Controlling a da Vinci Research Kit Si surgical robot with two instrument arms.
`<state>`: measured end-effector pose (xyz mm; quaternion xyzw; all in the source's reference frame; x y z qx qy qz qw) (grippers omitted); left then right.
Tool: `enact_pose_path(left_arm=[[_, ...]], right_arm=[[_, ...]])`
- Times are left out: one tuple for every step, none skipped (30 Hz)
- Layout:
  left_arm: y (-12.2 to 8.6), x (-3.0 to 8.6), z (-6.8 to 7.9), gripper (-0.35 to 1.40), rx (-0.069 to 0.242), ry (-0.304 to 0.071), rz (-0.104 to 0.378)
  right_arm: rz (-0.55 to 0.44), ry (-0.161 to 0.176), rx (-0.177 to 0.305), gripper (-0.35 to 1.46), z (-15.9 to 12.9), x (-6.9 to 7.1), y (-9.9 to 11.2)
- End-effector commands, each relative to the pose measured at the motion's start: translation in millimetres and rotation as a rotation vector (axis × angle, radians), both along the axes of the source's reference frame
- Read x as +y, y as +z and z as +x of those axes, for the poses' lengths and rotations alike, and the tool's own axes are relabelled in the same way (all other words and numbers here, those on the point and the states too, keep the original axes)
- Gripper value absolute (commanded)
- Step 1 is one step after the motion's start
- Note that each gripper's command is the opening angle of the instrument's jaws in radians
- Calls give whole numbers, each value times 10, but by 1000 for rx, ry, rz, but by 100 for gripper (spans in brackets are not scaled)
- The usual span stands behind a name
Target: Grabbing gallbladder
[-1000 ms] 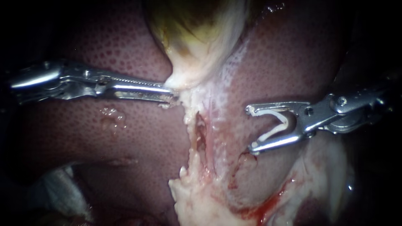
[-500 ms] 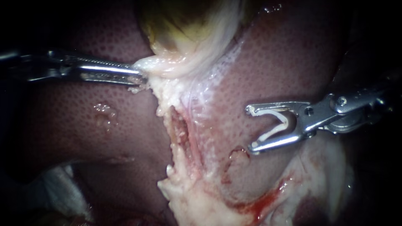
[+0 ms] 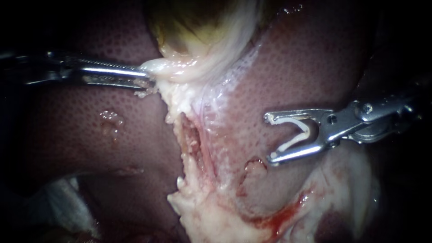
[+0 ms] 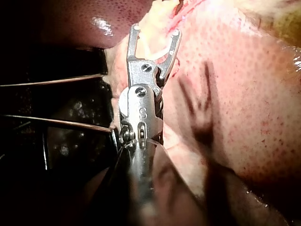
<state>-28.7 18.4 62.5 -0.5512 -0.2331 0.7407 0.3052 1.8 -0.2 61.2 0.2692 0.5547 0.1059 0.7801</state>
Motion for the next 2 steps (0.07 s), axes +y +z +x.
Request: enact_pose_path(left_arm=[[0,0,0,-35,1,0,-1],[0,0,0,-35,1,0,-1]], right_arm=[[0,0,0,60,0,0,0],[0,0,0,60,0,0,0]])
